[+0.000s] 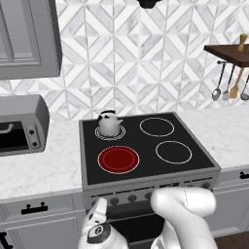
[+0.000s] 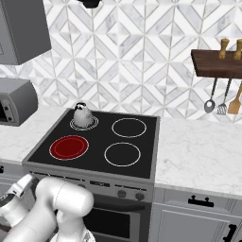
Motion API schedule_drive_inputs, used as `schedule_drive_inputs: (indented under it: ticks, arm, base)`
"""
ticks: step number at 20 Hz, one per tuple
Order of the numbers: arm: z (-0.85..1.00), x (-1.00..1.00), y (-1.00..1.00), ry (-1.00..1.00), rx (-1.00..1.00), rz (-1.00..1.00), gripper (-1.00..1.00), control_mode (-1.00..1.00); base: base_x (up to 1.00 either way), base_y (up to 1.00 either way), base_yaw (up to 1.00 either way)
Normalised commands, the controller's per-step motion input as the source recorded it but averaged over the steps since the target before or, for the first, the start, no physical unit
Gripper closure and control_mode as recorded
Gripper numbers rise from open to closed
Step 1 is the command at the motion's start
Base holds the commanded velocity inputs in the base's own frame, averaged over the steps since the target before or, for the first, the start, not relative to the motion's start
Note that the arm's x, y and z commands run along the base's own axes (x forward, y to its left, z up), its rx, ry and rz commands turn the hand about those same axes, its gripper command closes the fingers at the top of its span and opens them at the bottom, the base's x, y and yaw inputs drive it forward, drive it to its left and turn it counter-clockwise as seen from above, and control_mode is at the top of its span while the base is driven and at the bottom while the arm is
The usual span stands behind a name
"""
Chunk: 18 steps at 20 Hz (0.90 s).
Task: Turn off the front left burner of the stove.
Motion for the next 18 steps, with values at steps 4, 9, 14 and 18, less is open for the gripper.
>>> schedule_drive_inputs:
  ticks: [4, 9, 14, 18]
  arm:
    - [0.41, 0.0, -0.25, 0.0, 0.57, -0.09, 1.0, -1.0]
    - [0.41, 0.0, -0.25, 0.0, 0.59, -0.1, 1.0, -1.0]
    - [0.42, 0.01, -0.23, 0.0, 0.59, -0.1, 1.0, -1.0]
    - [0.37, 0.04, -0.19, 0.0, 0.59, -0.11, 1.0, -1.0]
  base:
    - [0.0, 0.0, 0.0]
    - [0.0, 0.0, 0.0]
    - [0.0, 0.0, 0.0]
    - [0.0, 0.0, 0.0]
